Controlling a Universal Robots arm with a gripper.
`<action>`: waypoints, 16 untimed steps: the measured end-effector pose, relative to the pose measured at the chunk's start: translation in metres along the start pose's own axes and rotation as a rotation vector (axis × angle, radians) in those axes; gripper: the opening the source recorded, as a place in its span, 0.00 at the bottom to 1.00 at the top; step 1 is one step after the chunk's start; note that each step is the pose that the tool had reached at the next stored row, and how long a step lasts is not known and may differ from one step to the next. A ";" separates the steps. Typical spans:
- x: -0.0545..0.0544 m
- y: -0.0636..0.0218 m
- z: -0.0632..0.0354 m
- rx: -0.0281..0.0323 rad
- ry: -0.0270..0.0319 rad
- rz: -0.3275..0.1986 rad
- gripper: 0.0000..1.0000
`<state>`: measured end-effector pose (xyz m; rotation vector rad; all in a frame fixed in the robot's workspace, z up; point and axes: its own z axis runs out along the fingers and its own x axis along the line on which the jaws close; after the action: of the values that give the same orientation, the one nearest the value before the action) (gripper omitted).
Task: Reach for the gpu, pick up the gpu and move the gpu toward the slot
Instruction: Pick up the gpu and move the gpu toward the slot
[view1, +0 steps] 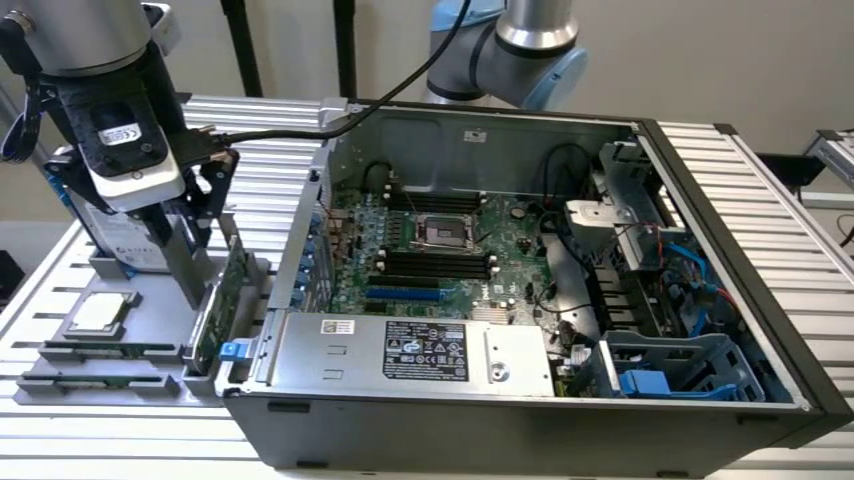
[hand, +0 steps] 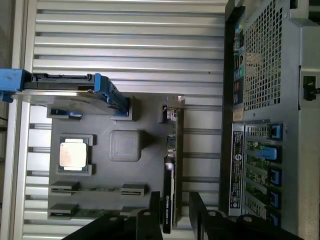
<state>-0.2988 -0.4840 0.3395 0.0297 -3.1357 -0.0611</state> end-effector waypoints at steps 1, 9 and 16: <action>0.000 0.0000 0.0005 -0.0001 -0.0001 0.000 0.42; 0.000 -0.0006 0.0145 0.0023 -0.0008 0.011 0.42; 0.000 -0.0011 0.0272 0.0049 -0.0010 0.019 0.42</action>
<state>-0.2988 -0.4840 0.3122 0.0006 -3.1367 -0.0533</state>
